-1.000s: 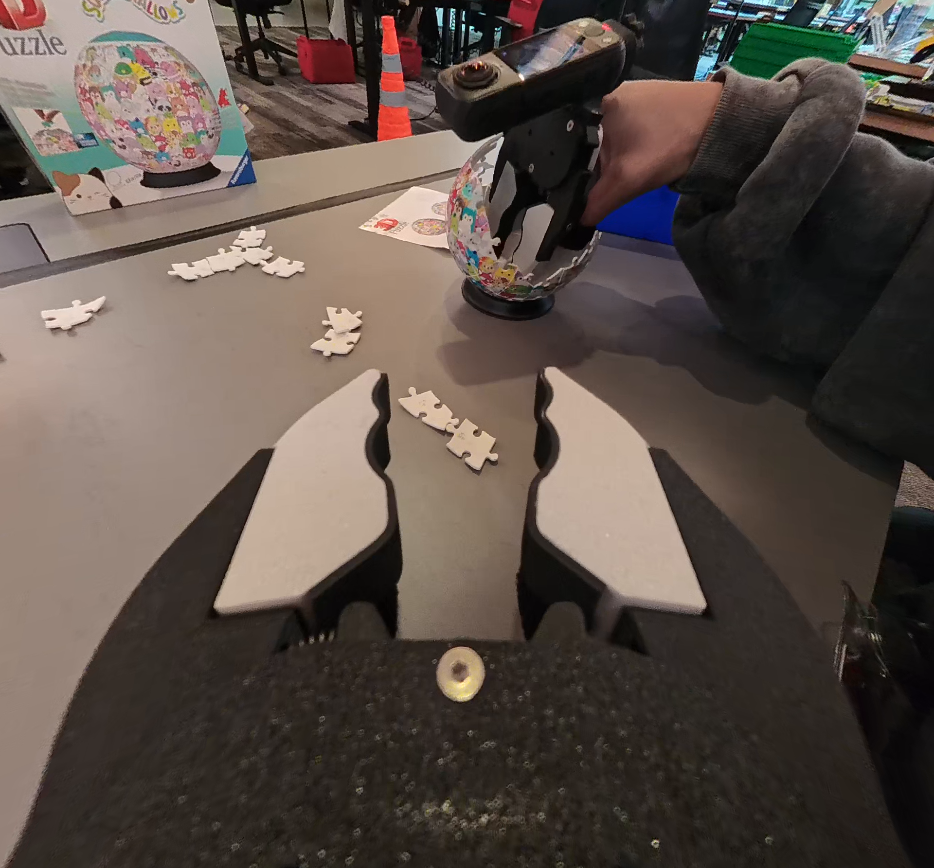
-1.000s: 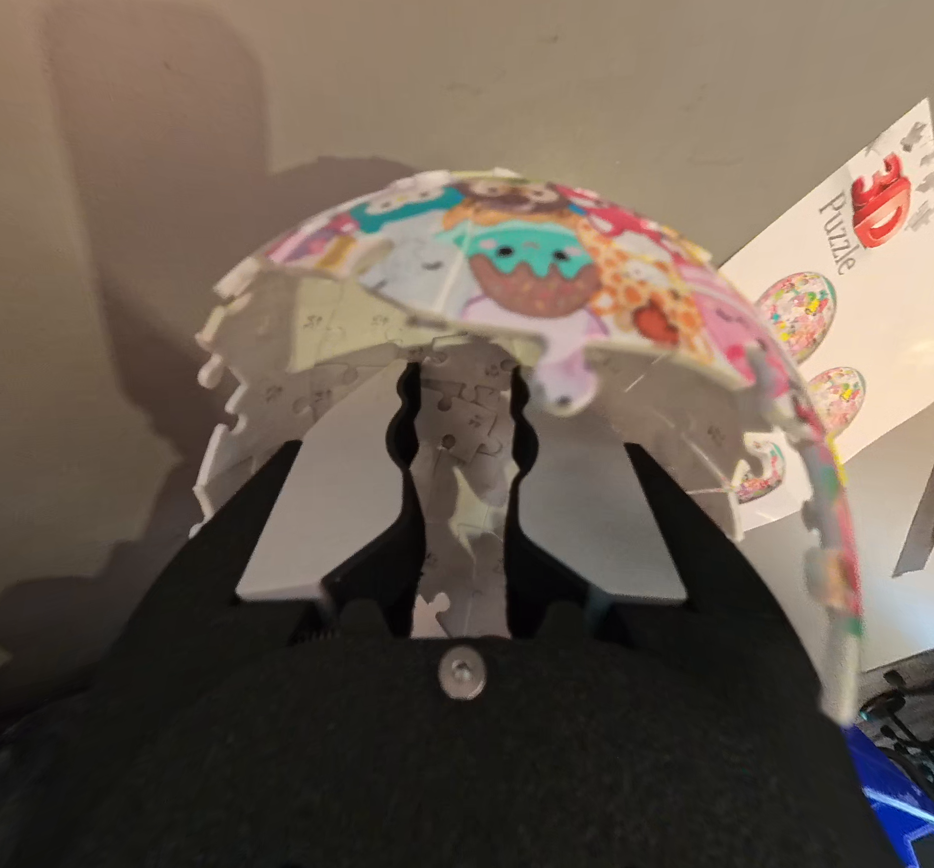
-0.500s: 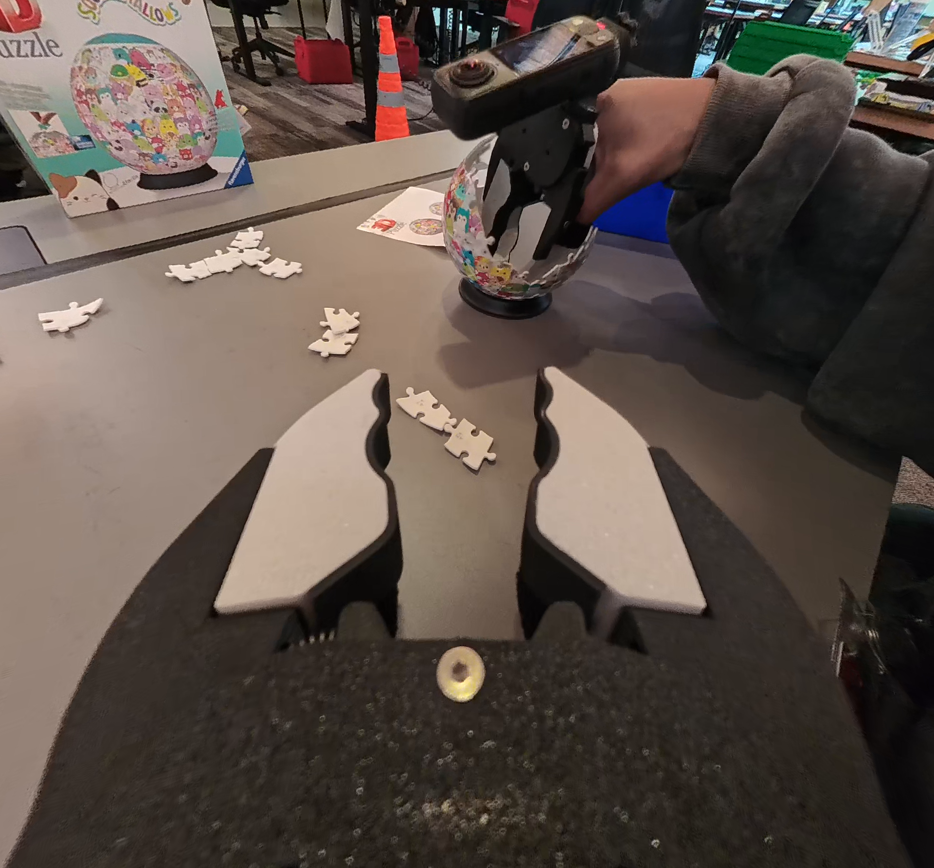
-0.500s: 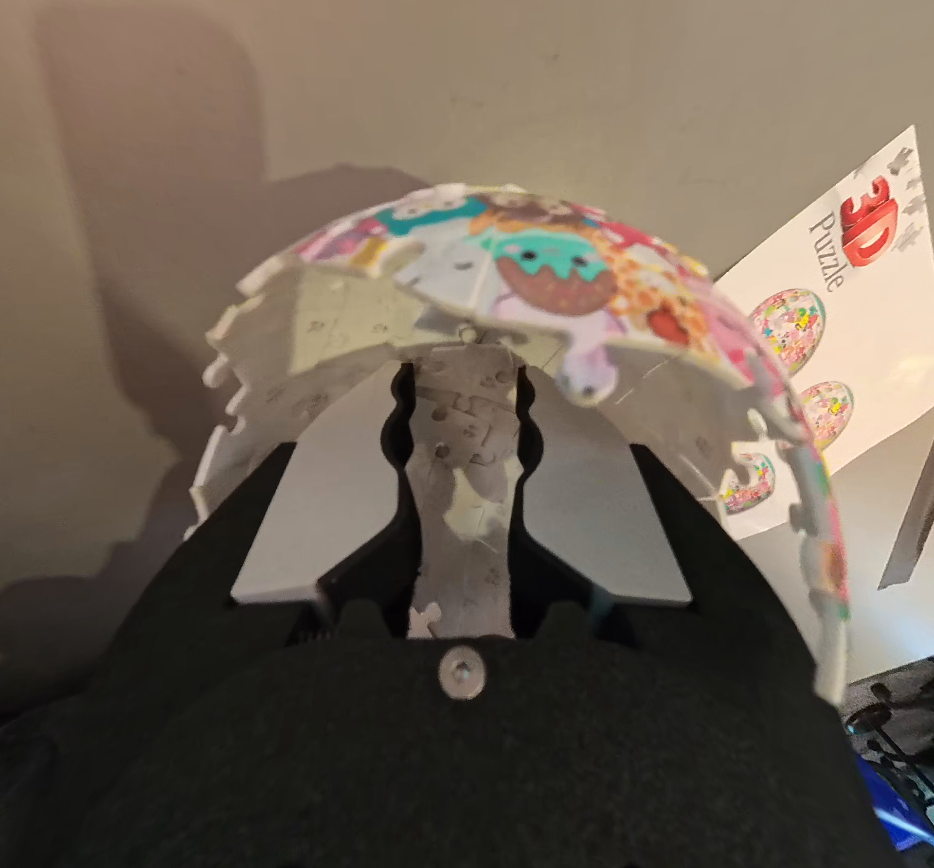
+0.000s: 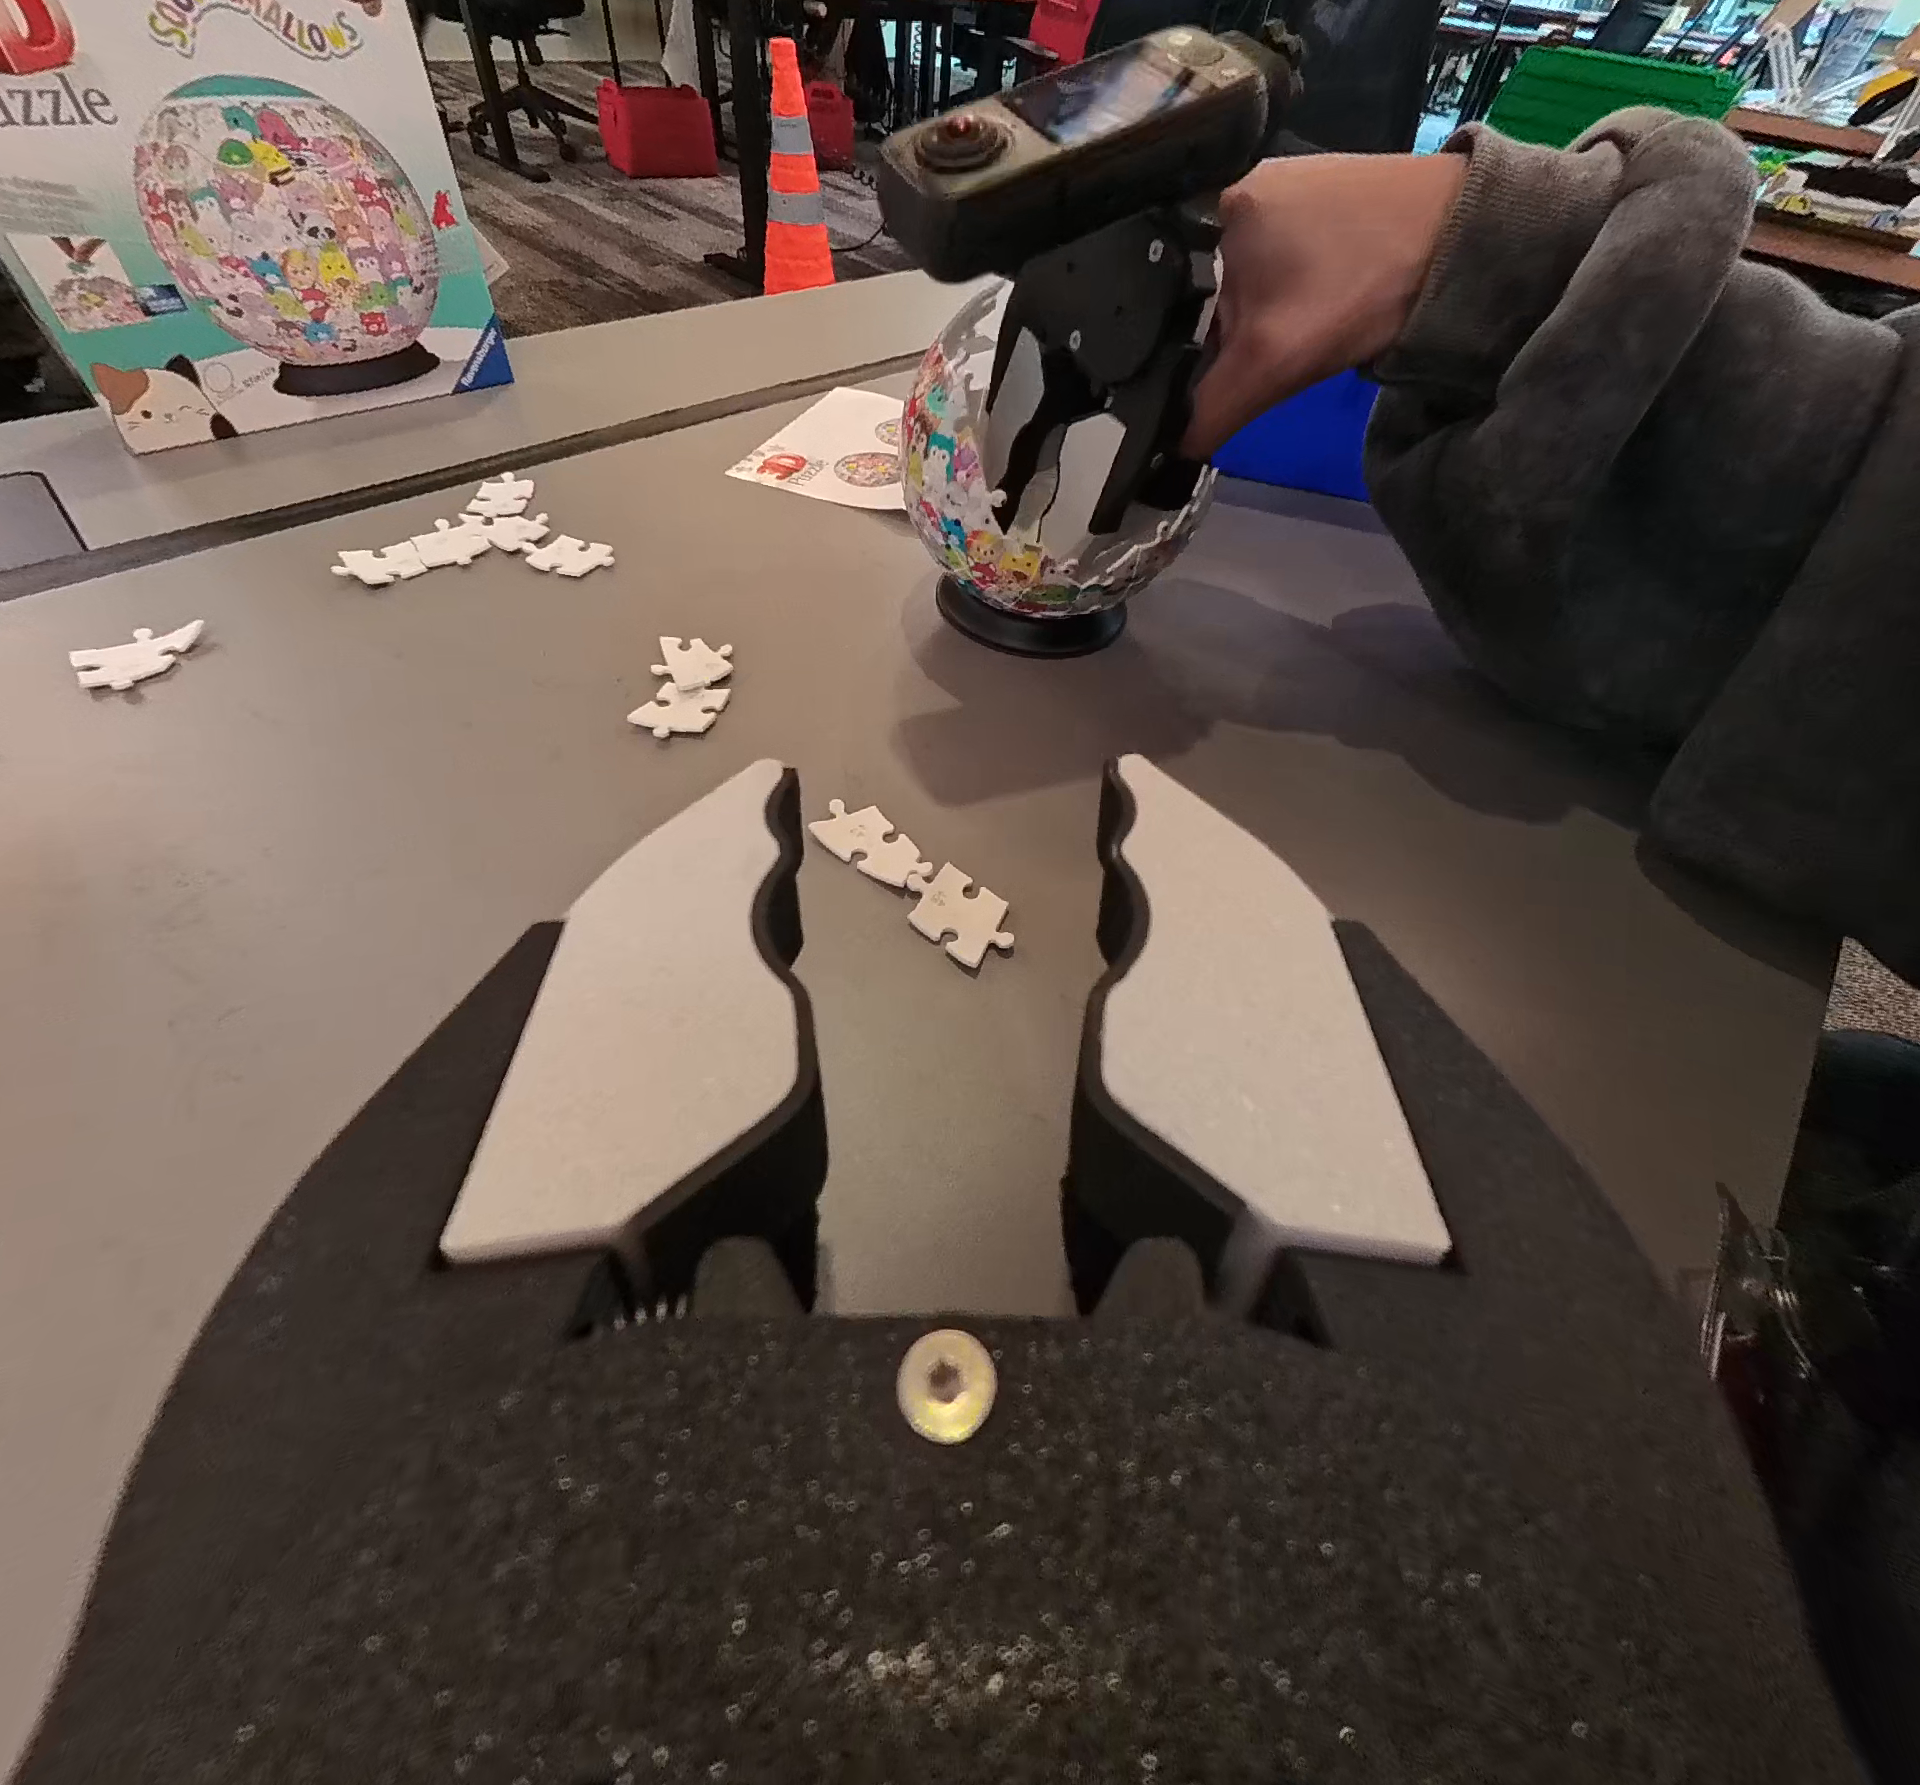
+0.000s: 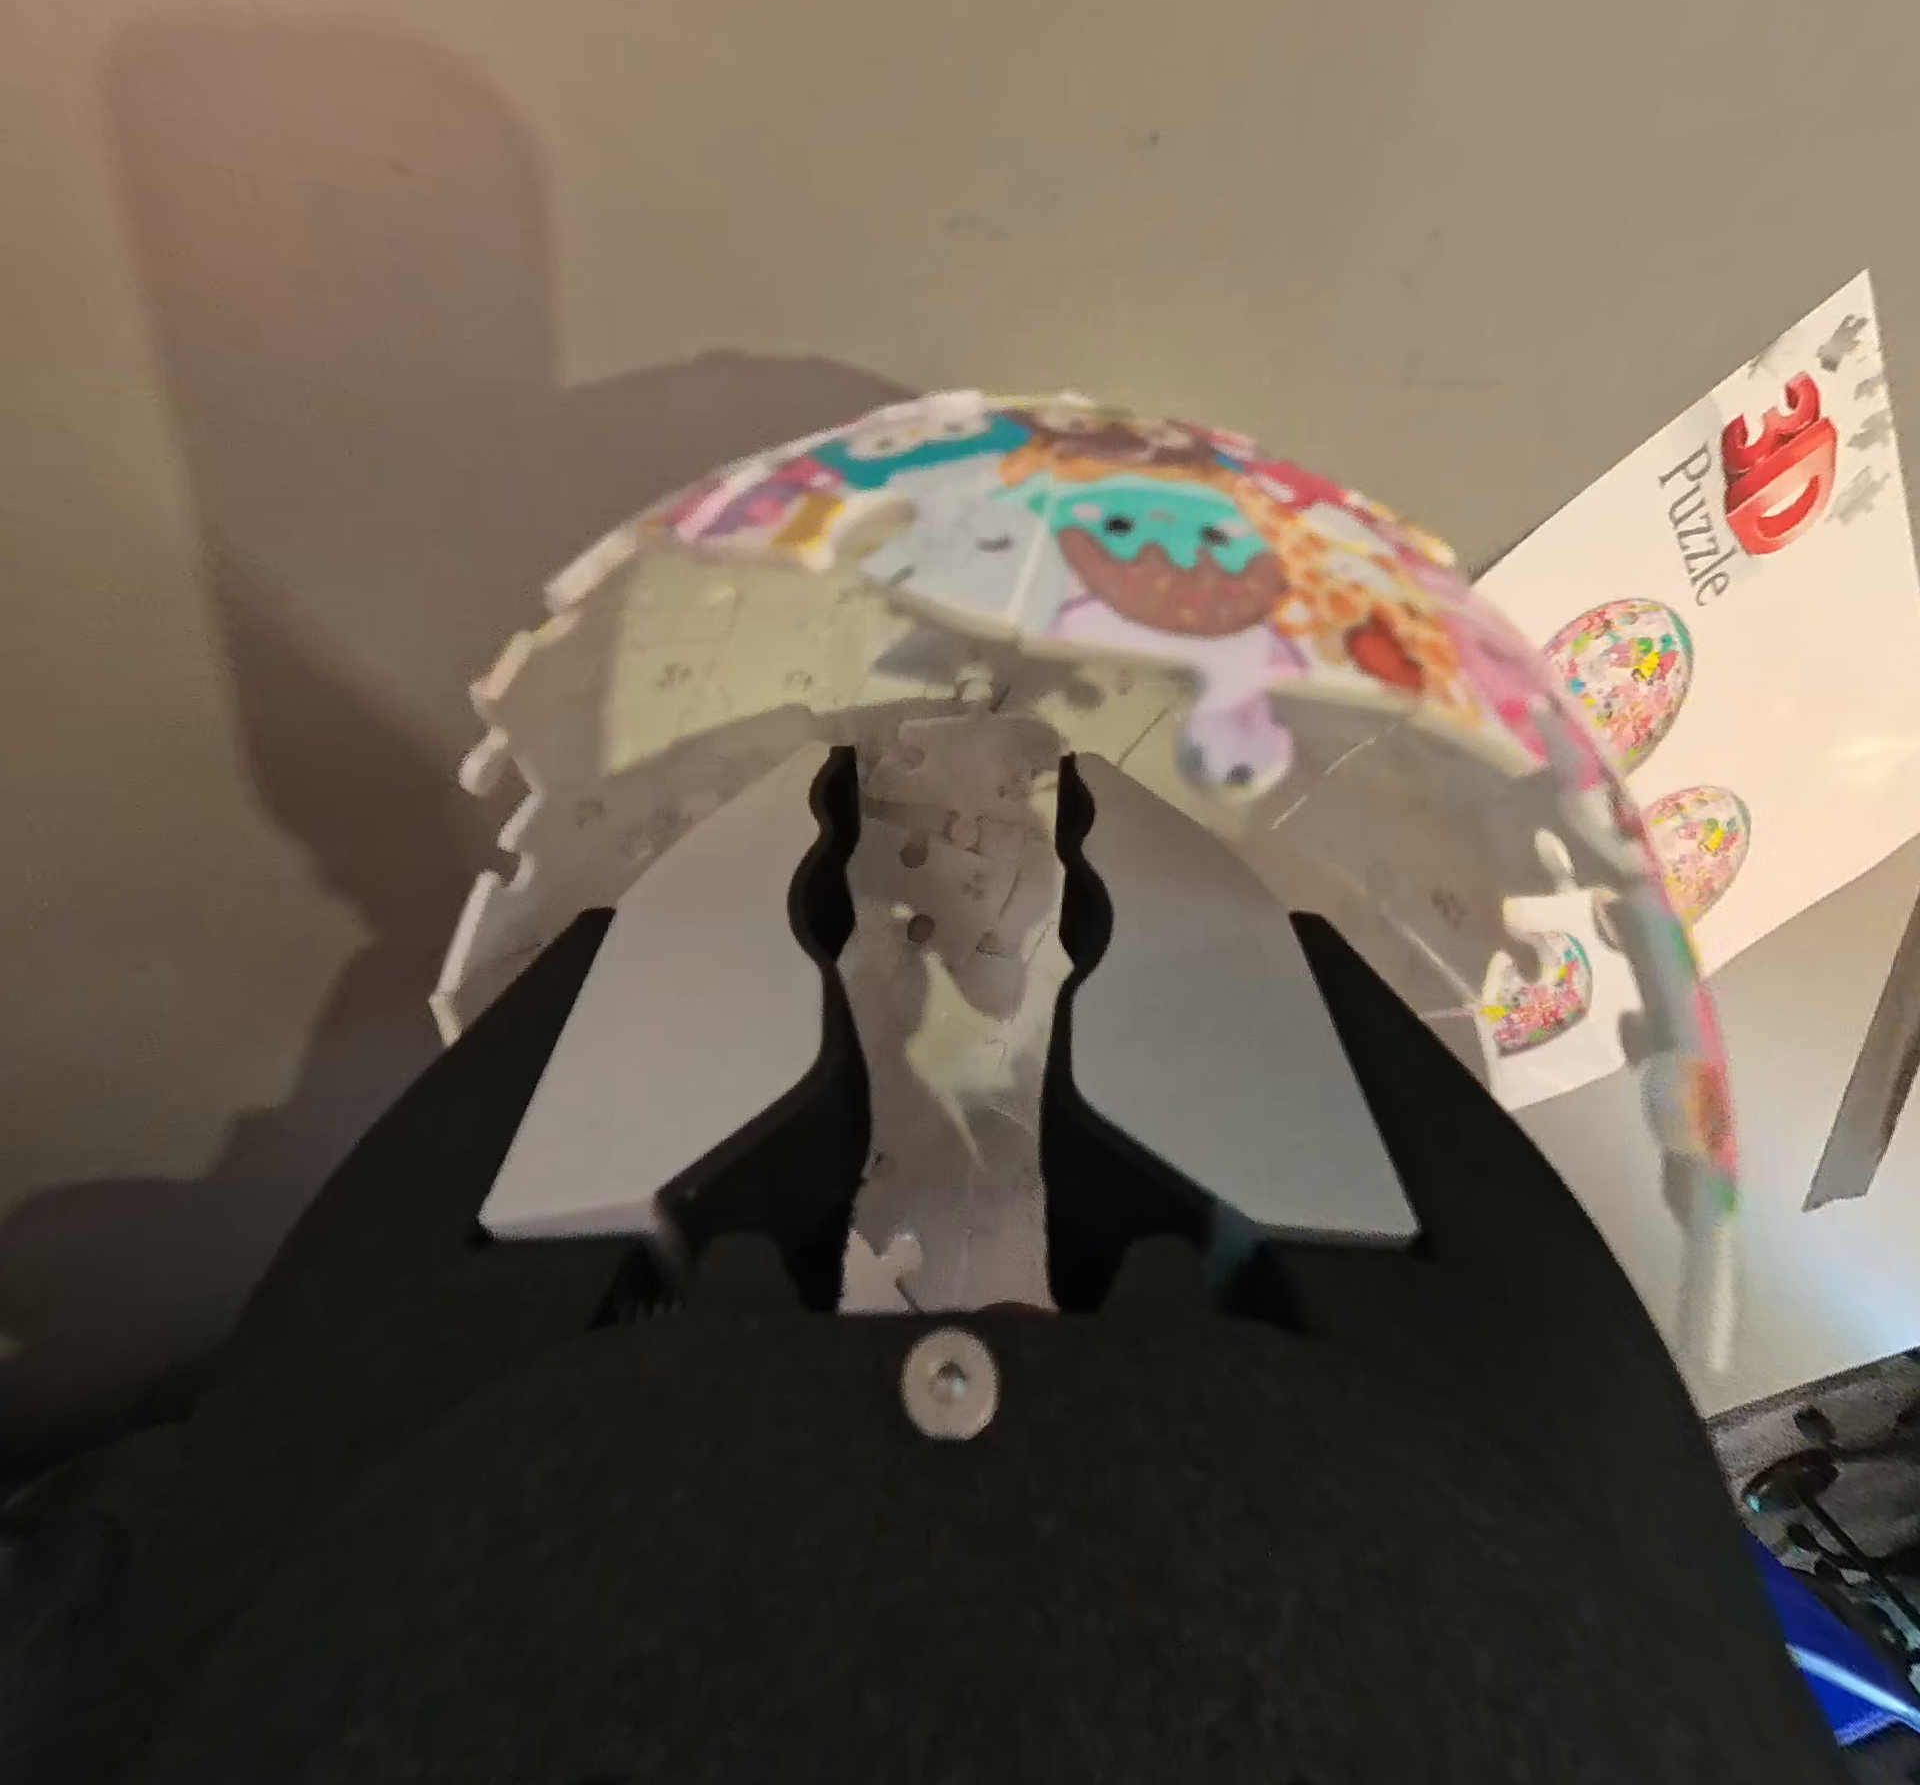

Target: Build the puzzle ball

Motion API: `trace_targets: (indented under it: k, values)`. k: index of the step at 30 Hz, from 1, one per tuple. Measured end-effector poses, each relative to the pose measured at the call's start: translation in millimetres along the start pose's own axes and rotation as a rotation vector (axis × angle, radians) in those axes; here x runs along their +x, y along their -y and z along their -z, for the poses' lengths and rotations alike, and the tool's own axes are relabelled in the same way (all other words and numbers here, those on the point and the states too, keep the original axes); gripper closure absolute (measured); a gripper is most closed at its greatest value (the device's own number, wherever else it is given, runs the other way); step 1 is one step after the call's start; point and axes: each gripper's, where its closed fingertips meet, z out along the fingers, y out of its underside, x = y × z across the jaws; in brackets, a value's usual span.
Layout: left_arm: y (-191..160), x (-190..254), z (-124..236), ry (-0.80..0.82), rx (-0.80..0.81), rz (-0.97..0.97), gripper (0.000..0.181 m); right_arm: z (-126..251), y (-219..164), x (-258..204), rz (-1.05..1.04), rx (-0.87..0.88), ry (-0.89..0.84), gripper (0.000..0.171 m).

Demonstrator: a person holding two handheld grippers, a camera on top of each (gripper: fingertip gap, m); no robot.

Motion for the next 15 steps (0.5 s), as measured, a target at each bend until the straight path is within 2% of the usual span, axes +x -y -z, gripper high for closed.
trace_targets:
  k: [15]
  values:
    - [-0.5,3.5,0.4,-0.010,-0.004,-0.014,0.127,-4.0,-9.3,1.7,-0.049,-0.062,0.019,0.137]
